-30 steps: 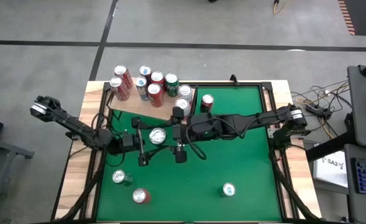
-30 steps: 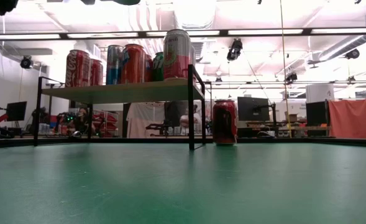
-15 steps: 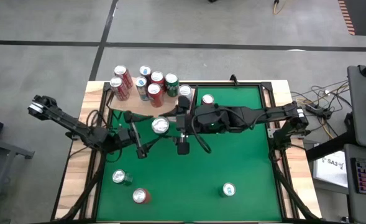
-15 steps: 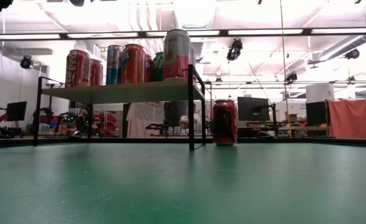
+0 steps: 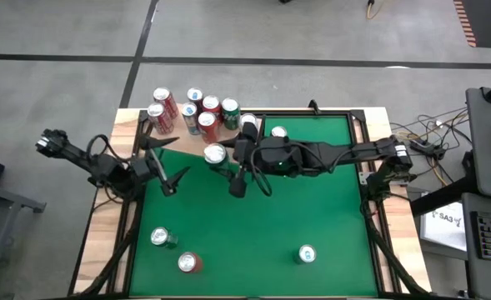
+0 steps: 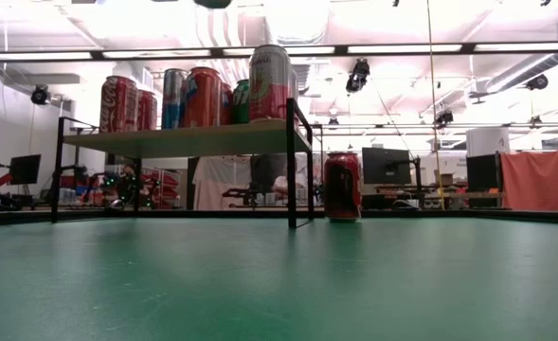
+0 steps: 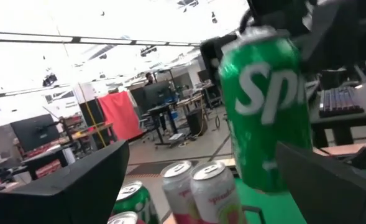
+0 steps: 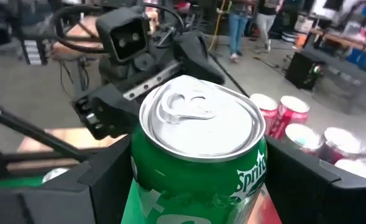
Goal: Place canned beverage on shelf
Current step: Put the green soda can on the shelf aligned with the other green soda can
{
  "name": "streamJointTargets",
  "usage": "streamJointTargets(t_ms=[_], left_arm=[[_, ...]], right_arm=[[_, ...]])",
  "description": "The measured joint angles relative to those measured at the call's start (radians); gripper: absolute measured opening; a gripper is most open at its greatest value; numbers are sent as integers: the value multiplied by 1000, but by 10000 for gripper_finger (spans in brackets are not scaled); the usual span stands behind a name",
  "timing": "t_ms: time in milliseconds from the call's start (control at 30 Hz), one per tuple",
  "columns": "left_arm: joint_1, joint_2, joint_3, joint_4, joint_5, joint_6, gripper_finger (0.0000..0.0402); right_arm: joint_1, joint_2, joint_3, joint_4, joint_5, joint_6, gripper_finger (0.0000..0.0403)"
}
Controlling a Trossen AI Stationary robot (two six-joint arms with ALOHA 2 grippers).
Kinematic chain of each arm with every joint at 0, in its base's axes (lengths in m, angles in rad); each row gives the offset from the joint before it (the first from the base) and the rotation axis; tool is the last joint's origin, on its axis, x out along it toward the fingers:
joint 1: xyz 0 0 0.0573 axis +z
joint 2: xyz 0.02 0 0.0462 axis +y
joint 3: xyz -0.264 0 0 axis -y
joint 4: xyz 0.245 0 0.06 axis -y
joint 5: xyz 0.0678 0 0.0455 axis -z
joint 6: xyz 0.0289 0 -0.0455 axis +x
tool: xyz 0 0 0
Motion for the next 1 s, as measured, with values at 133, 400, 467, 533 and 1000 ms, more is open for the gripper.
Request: streamJointTargets(t_ms=[133, 400, 467, 533, 1000], left_arm=[[0, -41, -1, -19, -1, -26, 387], [0, -58, -1, -119, -1, -56, 387], [0, -58, -1, -127, -1, -52, 387], [0, -59, -1, -126, -2, -42, 387], [0, -108, -1, -151, -187, -64, 387]], right_arm=[[0, 19, -56, 115, -4, 67, 290], [-27, 101, -63, 224, 4, 7, 292], [-44, 113, -63, 225, 6, -4, 292], [-59, 118, -63, 210, 7, -16, 292], [-120, 199, -63, 182, 52, -48, 292]])
